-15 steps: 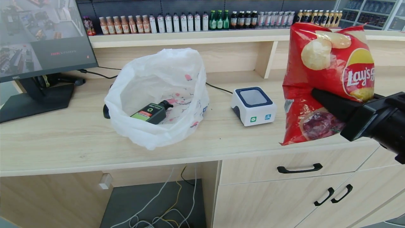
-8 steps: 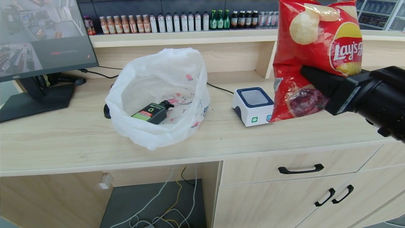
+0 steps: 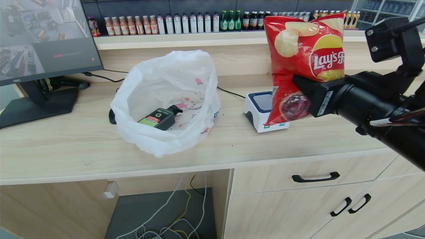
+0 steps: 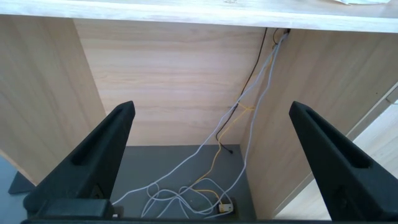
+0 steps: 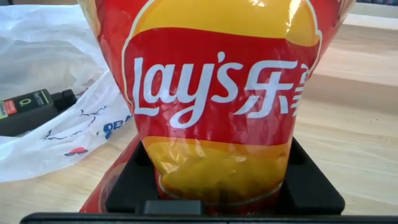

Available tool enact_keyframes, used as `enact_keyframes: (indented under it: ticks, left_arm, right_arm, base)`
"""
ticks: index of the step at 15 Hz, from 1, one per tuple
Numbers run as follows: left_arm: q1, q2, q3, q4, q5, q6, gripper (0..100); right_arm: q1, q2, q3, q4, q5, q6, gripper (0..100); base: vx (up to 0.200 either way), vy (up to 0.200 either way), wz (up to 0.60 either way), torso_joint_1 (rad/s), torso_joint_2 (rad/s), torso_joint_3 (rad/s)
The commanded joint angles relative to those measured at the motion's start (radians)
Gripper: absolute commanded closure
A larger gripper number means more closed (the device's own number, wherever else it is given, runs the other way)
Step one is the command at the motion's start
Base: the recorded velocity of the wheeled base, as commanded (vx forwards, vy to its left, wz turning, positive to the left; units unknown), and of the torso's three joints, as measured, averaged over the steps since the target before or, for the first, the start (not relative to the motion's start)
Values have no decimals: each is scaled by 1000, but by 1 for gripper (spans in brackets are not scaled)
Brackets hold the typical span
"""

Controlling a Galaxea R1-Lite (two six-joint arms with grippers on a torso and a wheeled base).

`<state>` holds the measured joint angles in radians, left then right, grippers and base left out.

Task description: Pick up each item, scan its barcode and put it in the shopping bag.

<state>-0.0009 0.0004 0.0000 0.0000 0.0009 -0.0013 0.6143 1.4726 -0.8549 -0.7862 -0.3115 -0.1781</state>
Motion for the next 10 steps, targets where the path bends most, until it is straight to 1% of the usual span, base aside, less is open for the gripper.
enact_keyframes:
  ticks: [1,6,10]
  left_arm:
    - [-1,0,0,0,-1,0,0]
    - [1,0,0,0,-1,0,0]
    - [1,0,0,0,1,0,0]
  right_arm:
    - [-2,64,-27,-1,-3,0,100]
    - [-2,132,-33,-5,-17,3,100]
    - [-10,192,-85,-7,-18,3,100]
  base:
    - [0,0,0,0,0,0]
    - [0,0,0,0,0,0]
    - [0,0,0,0,0,0]
